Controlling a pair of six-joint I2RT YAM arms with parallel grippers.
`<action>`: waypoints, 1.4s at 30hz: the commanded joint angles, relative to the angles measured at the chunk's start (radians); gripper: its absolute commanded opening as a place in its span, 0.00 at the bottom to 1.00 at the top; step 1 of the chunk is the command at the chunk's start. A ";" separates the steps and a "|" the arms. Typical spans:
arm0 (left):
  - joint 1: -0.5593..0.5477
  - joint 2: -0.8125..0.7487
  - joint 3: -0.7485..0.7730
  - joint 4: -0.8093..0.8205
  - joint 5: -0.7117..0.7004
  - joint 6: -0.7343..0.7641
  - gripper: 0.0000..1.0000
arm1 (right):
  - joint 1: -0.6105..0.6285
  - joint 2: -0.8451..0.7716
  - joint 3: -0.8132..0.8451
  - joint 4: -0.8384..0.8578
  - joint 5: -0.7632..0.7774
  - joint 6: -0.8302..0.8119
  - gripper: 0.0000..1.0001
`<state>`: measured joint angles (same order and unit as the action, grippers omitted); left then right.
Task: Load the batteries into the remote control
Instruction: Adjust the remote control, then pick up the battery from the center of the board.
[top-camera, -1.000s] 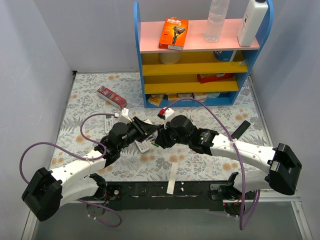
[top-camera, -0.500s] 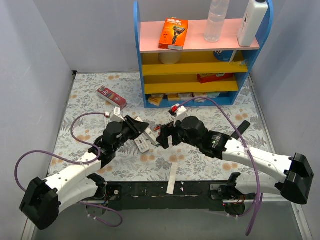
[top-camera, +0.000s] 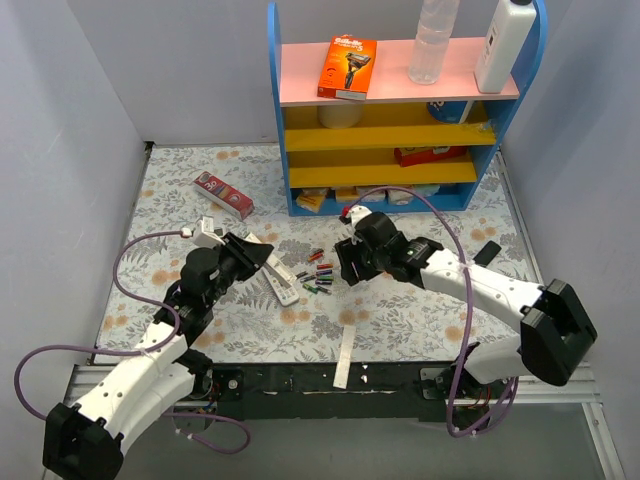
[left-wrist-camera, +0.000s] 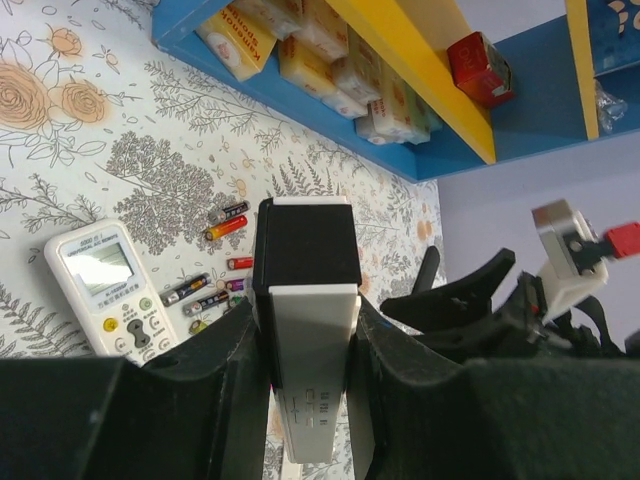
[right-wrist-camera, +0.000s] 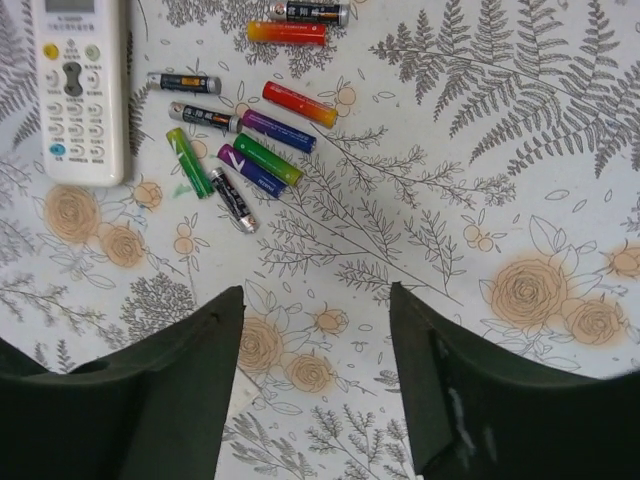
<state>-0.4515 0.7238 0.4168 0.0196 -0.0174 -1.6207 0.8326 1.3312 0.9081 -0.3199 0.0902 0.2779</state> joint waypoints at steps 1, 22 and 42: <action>0.008 -0.041 -0.009 -0.058 0.016 0.021 0.00 | 0.000 0.101 0.136 -0.062 -0.024 -0.130 0.63; 0.010 -0.015 0.011 -0.079 -0.006 0.041 0.00 | 0.060 0.539 0.456 -0.185 -0.155 -0.379 0.33; 0.011 -0.004 0.014 -0.083 -0.009 0.048 0.00 | 0.065 0.622 0.486 -0.194 -0.127 -0.393 0.26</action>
<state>-0.4469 0.7193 0.4122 -0.0612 -0.0177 -1.5856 0.8967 1.9362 1.3582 -0.5014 -0.0311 -0.0948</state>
